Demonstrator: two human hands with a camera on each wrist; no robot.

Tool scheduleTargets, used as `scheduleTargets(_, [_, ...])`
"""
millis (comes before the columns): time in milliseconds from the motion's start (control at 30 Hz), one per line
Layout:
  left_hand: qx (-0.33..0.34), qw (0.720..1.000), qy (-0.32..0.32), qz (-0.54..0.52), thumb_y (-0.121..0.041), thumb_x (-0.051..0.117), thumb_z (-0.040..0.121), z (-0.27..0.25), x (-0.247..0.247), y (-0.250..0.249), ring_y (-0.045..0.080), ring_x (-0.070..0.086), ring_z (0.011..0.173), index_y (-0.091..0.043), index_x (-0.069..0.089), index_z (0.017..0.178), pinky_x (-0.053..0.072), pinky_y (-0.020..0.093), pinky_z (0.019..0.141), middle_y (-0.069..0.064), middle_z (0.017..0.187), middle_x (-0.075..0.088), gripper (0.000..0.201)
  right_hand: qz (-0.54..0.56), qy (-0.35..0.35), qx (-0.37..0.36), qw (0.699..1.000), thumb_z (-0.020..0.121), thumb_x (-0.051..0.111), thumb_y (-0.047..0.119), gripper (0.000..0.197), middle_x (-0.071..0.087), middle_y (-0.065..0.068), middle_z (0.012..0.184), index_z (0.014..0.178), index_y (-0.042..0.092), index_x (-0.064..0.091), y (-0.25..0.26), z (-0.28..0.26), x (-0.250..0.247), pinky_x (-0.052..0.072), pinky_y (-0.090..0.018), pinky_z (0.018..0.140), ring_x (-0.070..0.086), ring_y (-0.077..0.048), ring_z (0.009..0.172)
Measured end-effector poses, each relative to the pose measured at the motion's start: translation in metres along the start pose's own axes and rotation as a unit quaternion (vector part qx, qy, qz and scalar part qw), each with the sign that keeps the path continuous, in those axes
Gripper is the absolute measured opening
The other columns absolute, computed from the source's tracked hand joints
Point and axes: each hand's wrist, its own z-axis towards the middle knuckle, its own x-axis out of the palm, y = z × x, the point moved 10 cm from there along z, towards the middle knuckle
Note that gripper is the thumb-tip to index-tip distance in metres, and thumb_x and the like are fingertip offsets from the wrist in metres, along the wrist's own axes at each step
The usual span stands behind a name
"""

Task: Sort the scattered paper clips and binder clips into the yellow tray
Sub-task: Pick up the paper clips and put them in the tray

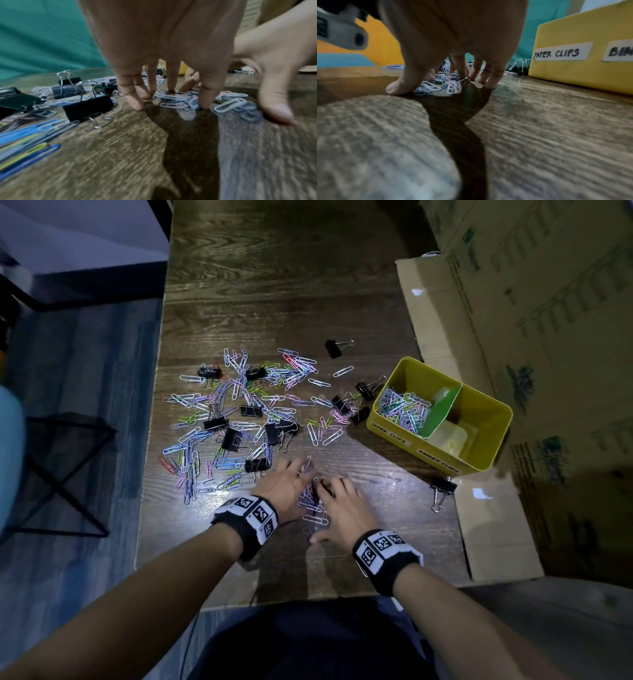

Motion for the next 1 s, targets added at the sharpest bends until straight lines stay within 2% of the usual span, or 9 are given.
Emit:
scheduleTargets(133, [0.041,0.999,-0.024,-0.013,-0.017,0.065,0.075,-0.010,-0.003,-0.015,0.034,0.048,0.112,-0.007,0.051,0.128,0.044,0.041,0.095,0.013,0.127,0.052,0.056,0.085,-0.016,-0.029,0.996,0.076,0.071,0.041,0.063,0.043,-0.004,0.130,0.129,0.012,0.053,0.001,0.005,-0.007,0.033,-0.034,0.104,0.035,-0.023,0.123])
scheduleTargets(233, [0.082,0.994,-0.063,0.040,-0.017,0.068,0.064,-0.015,-0.007,-0.028,0.027,0.065,0.078,-0.006,0.072,0.089,0.049,0.031,0.078,0.007,0.085,0.069,0.028,0.106,-0.018,-0.043,0.993,0.082,0.068,0.026,0.041,0.049,-0.008,0.129,0.118,0.007,0.062,0.004,0.005,-0.011,0.031,-0.032,0.103,0.040,-0.025,0.124])
scheduleTargets(333, [0.137,0.986,-0.071,0.056,-0.024,0.040,0.073,-0.019,0.002,-0.038,0.023,0.067,0.078,-0.010,0.070,0.078,0.040,0.030,0.084,0.003,0.080,0.069,0.033,0.120,-0.018,-0.046,0.991,0.088,0.059,0.011,0.027,0.055,-0.012,0.124,0.113,0.003,0.065,0.003,0.006,-0.017,0.035,-0.032,0.097,0.048,-0.028,0.118])
scheduleTargets(433, [0.142,0.981,-0.087,0.101,-0.019,0.044,0.071,-0.023,0.000,-0.038,0.016,0.066,0.070,-0.012,0.068,0.072,0.040,0.024,0.078,0.001,0.075,0.067,0.024,0.095,0.013,-0.065,0.993,0.091,0.052,0.008,0.027,0.058,-0.015,0.119,0.114,0.002,0.063,0.004,0.009,-0.016,0.044,-0.038,0.093,0.056,-0.032,0.109])
scheduleTargets(533, [0.134,0.981,-0.112,0.078,-0.016,0.067,0.068,-0.023,-0.013,-0.040,0.021,0.068,0.073,-0.009,0.069,0.080,0.051,0.025,0.068,0.007,0.083,0.069,0.014,0.046,0.048,-0.057,0.996,0.094,0.045,0.012,0.028,0.057,-0.014,0.118,0.118,0.005,0.058,0.002,0.012,-0.016,0.046,-0.043,0.087,0.056,-0.034,0.107])
scheduleTargets(600, [0.117,0.982,-0.133,0.070,-0.017,0.051,0.076,-0.019,-0.023,-0.039,0.020,0.067,0.080,-0.007,0.069,0.091,0.052,0.024,0.068,0.007,0.089,0.069,0.025,0.044,0.038,-0.054,0.997,0.094,0.046,0.012,0.031,0.060,-0.016,0.117,0.122,0.005,0.056,-0.001,0.013,-0.022,0.046,-0.040,0.087,0.056,-0.033,0.107])
scheduleTargets(733, [0.038,0.993,-0.069,0.088,-0.020,0.059,0.084,-0.010,-0.026,-0.029,0.025,0.060,0.100,-0.003,0.058,0.114,0.048,0.028,0.084,0.014,0.108,0.063,0.035,0.067,0.022,-0.021,0.997,0.089,0.048,0.015,0.027,0.063,-0.014,0.108,0.109,0.006,0.063,-0.009,0.013,-0.026,0.049,-0.036,0.084,0.060,-0.031,0.100])
scheduleTargets(833, [-0.002,0.999,0.006,0.050,-0.010,0.039,0.094,-0.005,-0.007,-0.014,0.032,0.047,0.119,-0.002,0.038,0.131,0.042,0.038,0.099,0.018,0.128,0.050,0.038,0.126,0.011,-0.002,0.992,0.088,0.052,0.013,0.020,0.066,-0.013,0.102,0.099,0.005,0.068,-0.017,0.016,-0.020,0.049,-0.035,0.085,0.062,-0.029,0.095])
scheduleTargets(1000, [0.010,0.999,-0.012,0.047,-0.007,0.038,0.095,0.001,-0.015,-0.010,0.030,0.047,0.117,-0.004,0.038,0.132,0.040,0.035,0.098,0.016,0.127,0.051,0.037,0.304,-0.069,0.077,0.947,0.083,0.069,0.009,0.015,0.073,-0.013,0.097,0.096,0.003,0.074,-0.045,0.015,-0.028,0.043,-0.023,0.089,0.065,-0.024,0.093])
